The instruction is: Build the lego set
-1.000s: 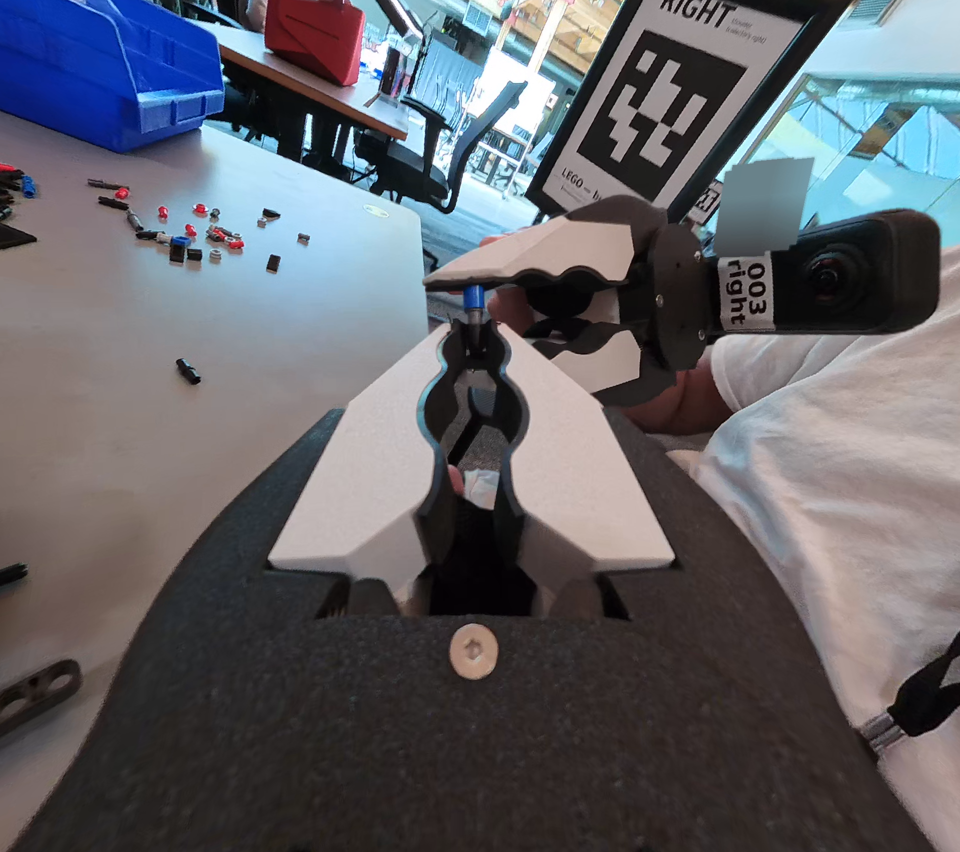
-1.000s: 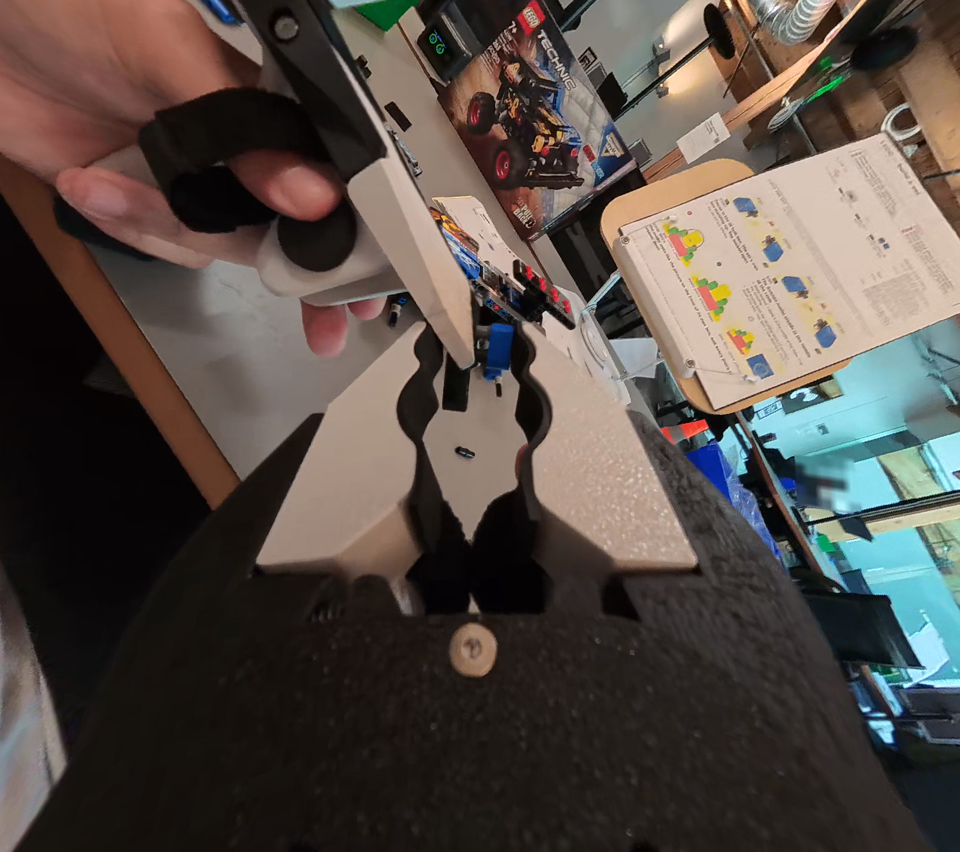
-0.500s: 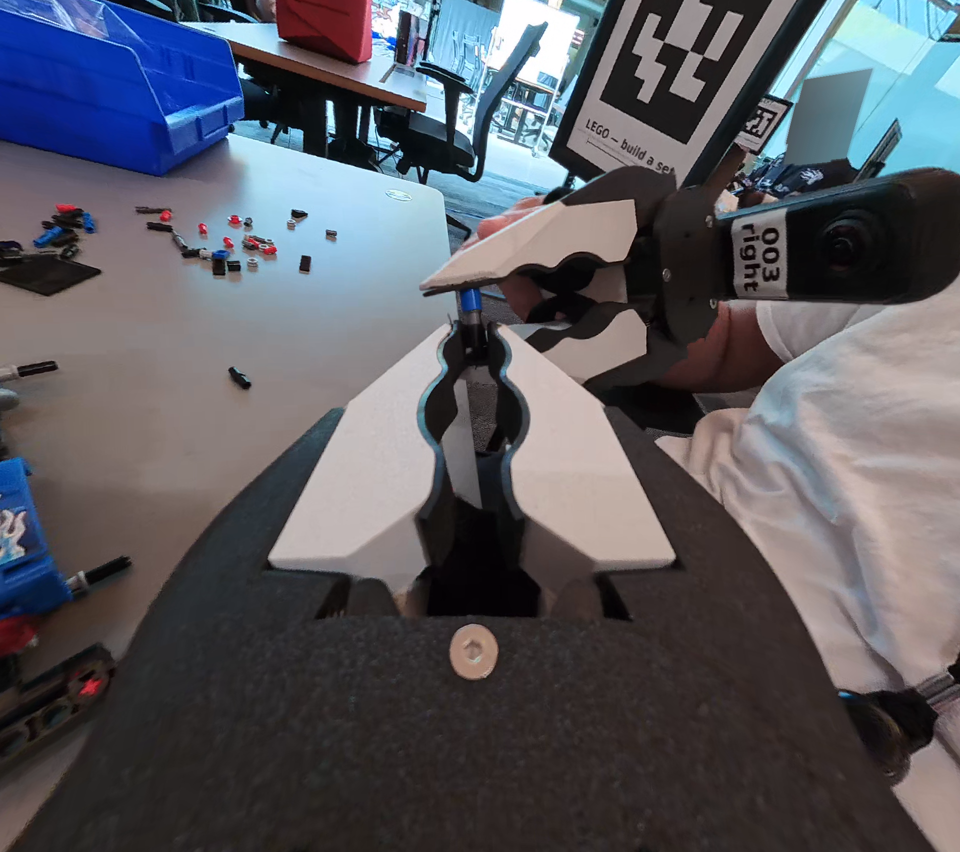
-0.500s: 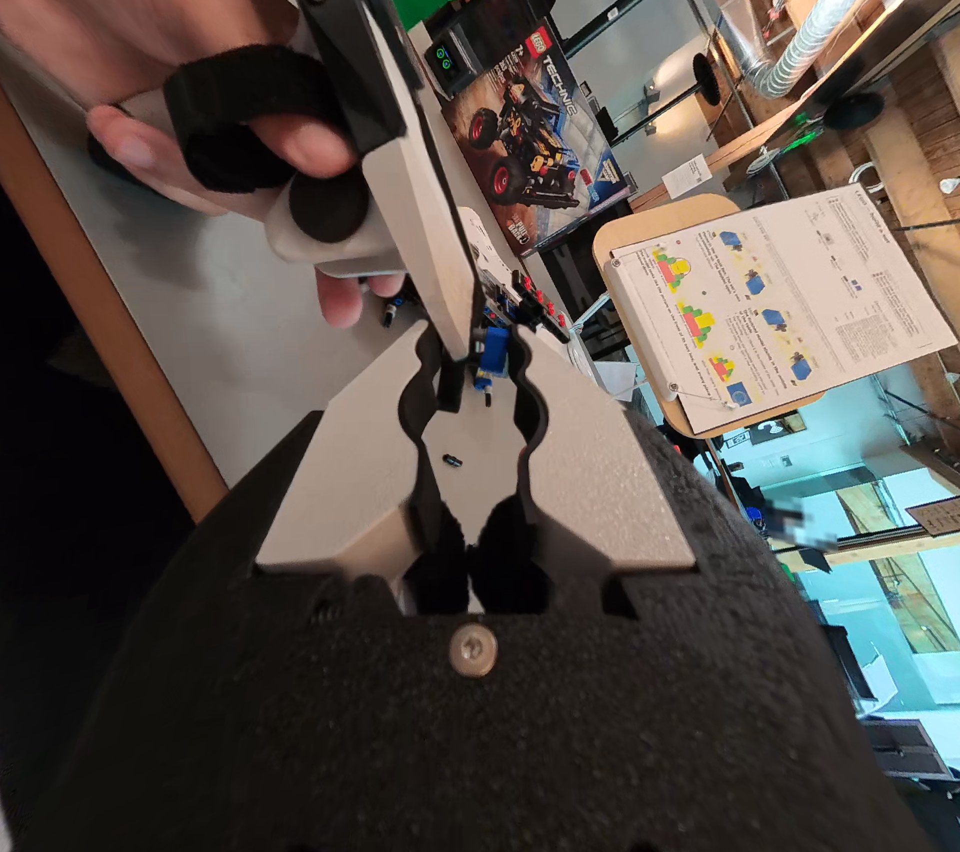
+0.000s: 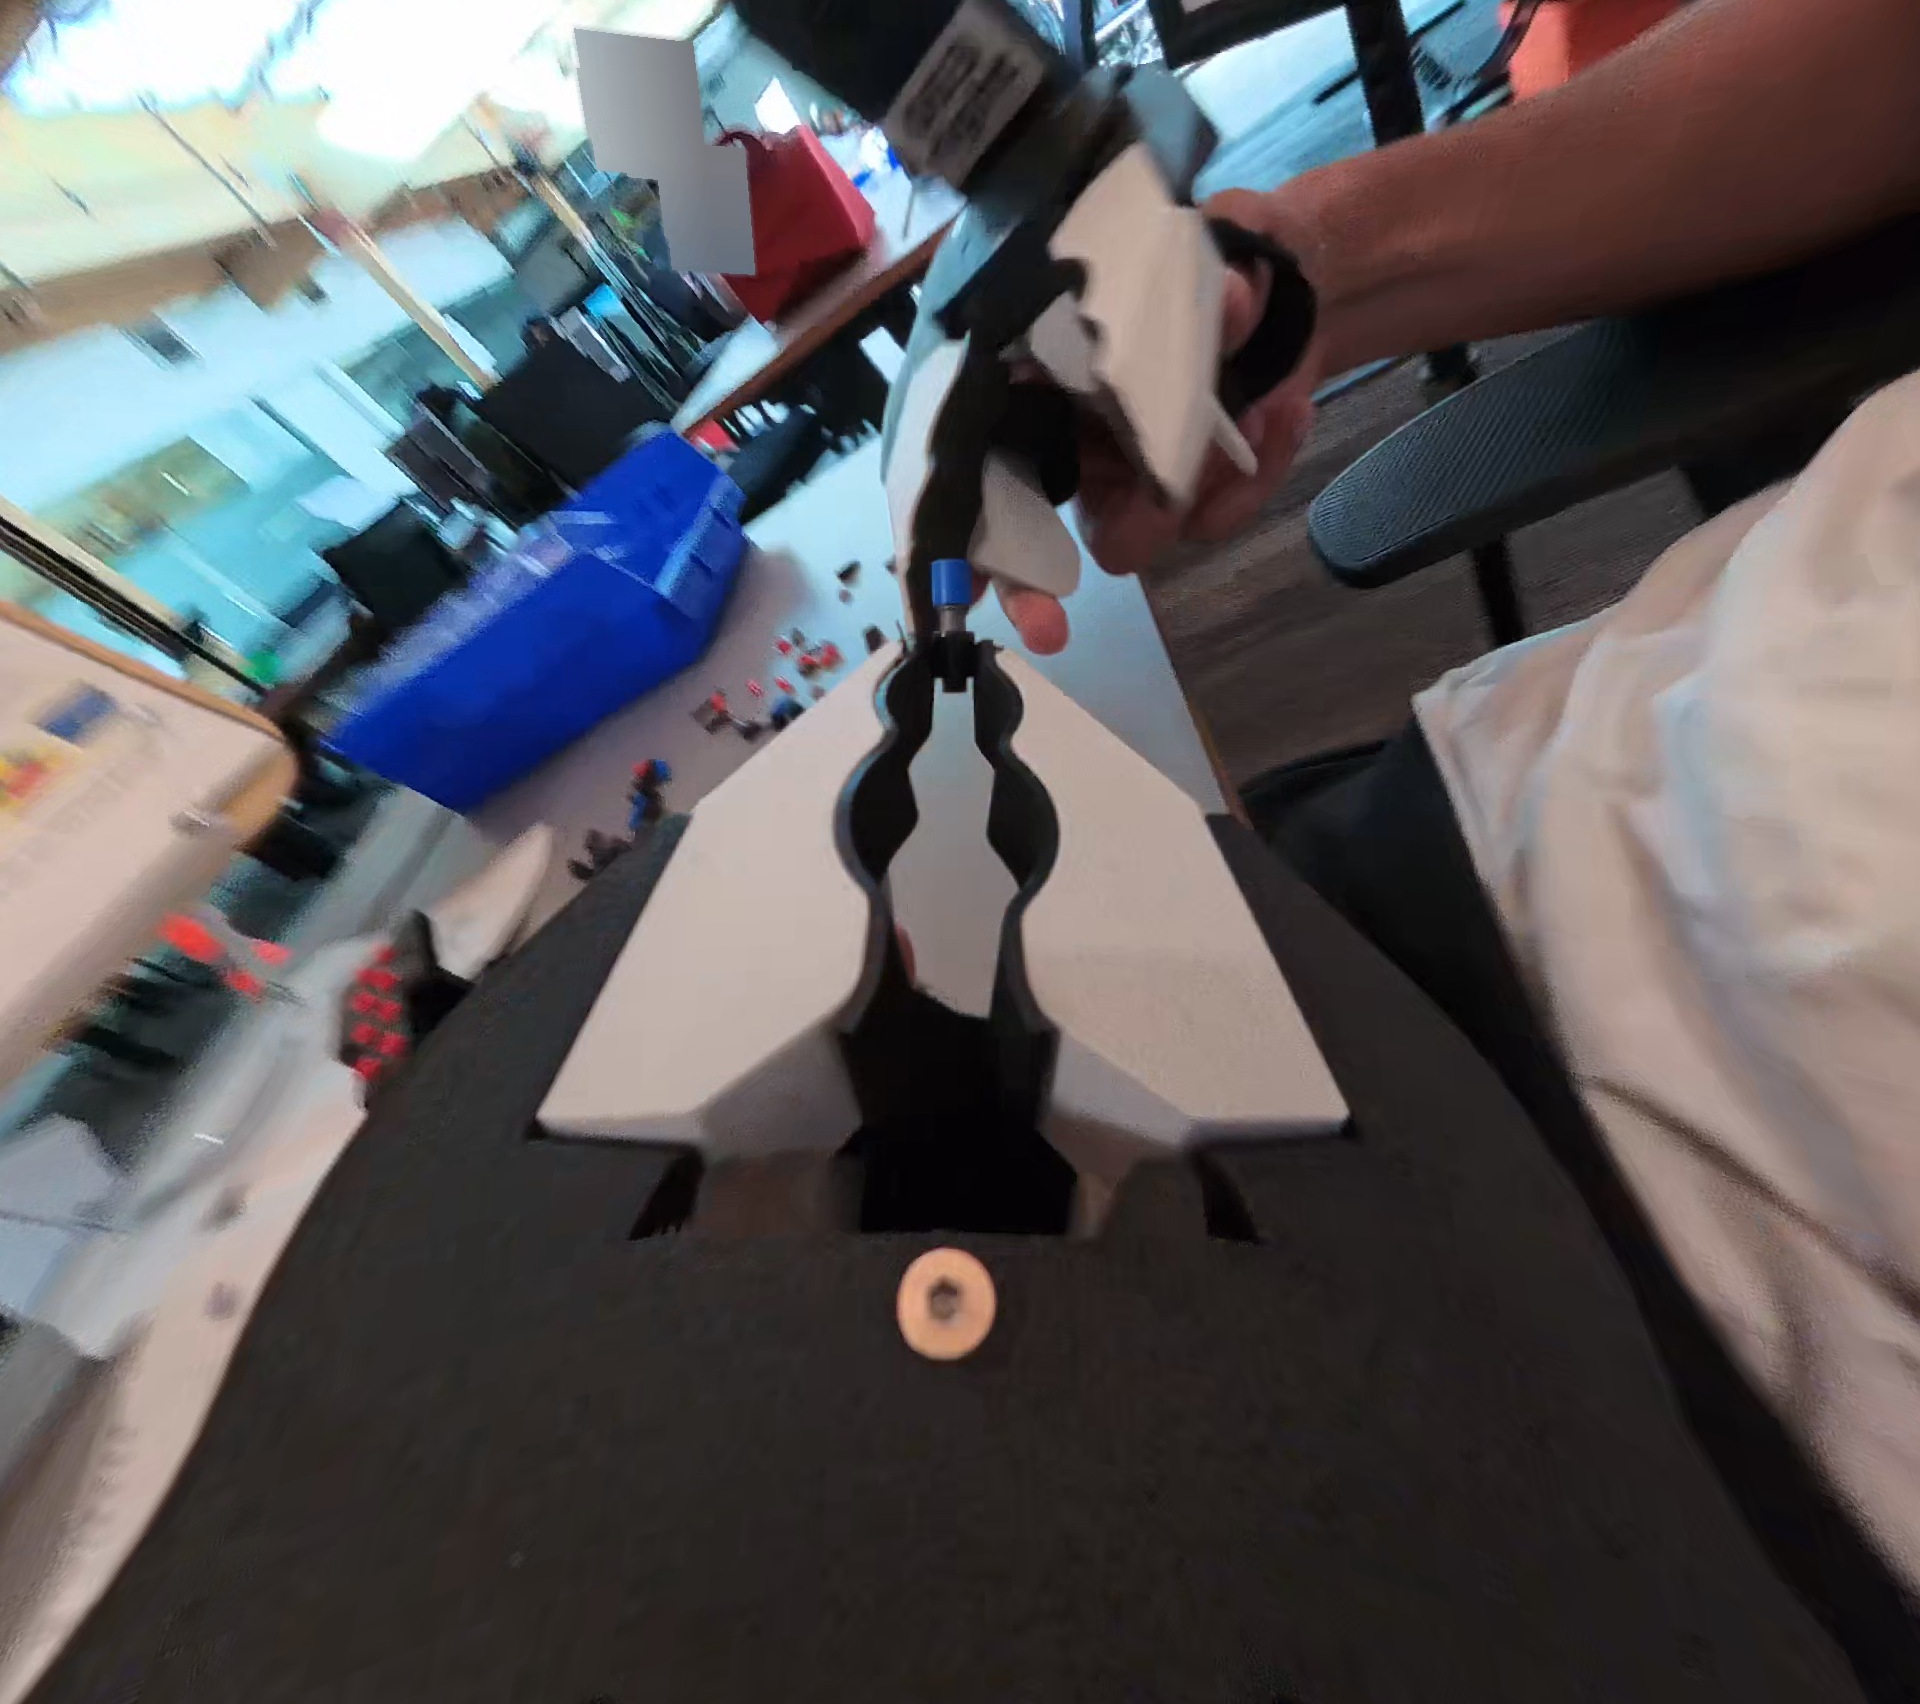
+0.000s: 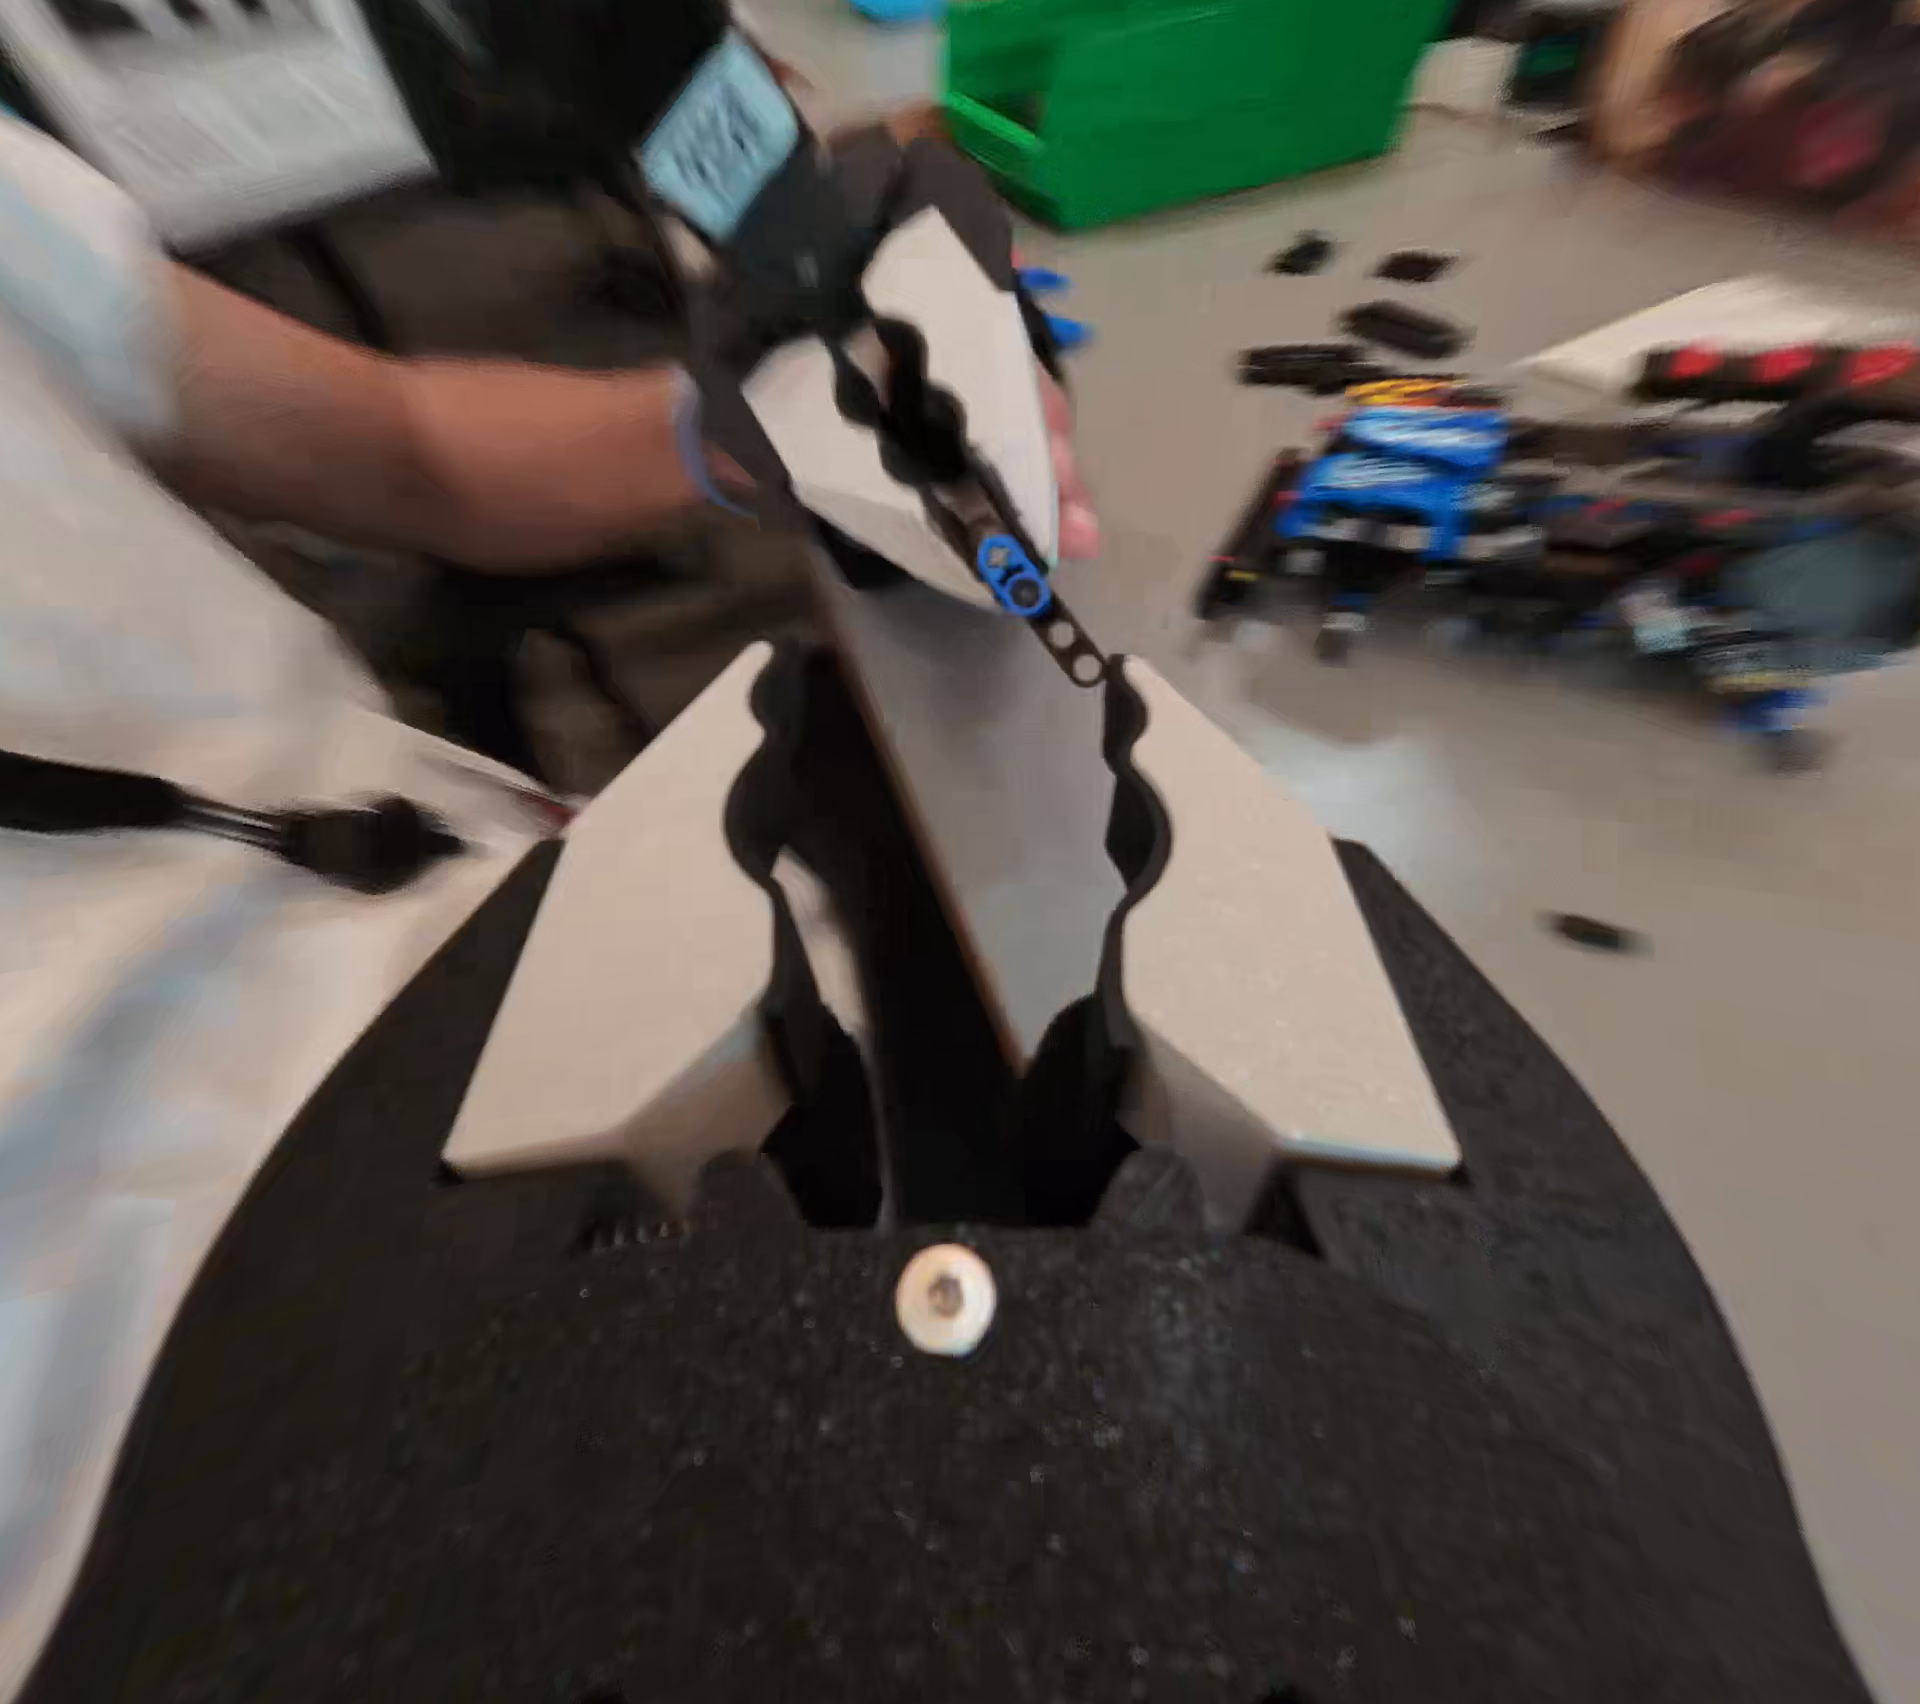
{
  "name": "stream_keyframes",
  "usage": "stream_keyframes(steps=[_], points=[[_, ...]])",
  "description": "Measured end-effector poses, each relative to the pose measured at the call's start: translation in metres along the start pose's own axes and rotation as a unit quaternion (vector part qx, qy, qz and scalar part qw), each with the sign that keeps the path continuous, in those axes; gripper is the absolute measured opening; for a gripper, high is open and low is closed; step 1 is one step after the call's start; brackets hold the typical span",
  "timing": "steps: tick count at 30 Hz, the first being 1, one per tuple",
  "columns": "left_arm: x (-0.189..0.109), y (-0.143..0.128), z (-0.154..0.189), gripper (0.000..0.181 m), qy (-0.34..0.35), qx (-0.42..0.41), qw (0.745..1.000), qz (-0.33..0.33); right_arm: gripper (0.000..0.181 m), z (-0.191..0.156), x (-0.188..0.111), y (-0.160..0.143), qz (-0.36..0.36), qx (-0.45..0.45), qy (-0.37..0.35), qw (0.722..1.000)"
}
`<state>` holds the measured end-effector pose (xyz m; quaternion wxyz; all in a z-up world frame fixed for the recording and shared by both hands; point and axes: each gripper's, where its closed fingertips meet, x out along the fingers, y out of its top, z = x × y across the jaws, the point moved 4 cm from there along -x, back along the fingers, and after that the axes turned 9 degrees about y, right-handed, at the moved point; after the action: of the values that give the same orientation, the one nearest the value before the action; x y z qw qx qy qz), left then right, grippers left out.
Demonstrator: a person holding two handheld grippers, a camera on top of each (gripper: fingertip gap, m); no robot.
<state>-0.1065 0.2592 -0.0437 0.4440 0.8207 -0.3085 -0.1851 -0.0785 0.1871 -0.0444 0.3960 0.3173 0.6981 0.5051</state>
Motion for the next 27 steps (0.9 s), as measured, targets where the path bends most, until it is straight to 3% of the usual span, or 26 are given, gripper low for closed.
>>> stream_keyframes(steps=[3, 5, 9, 16, 27], points=[[0.0, 0.009, 0.003, 0.006, 0.057, 0.104, 0.992, 0.034, 0.054, 0.005, -0.003, 0.007, 0.111, 0.132, 0.096, 0.98], [0.001, 0.016, 0.004, 0.006, 0.082, 0.128, 0.987, 0.053, 0.056, 0.002, 0.003, 0.008, 0.142, 0.182, 0.147, 0.962], [0.002, 0.021, 0.008, 0.006, 0.093, 0.146, 0.983, 0.066, 0.04, 0.002, 0.002, 0.016, 0.223, 0.233, 0.205, 0.924], [0.003, 0.016, 0.011, 0.006, 0.076, 0.114, 0.988, 0.077, 0.03, 0.002, 0.006, 0.008, 0.213, 0.226, 0.215, 0.926], [0.006, 0.011, 0.012, 0.006, 0.087, 0.099, 0.991, 0.025, 0.023, 0.004, 0.008, 0.002, 0.203, 0.201, 0.209, 0.935]])
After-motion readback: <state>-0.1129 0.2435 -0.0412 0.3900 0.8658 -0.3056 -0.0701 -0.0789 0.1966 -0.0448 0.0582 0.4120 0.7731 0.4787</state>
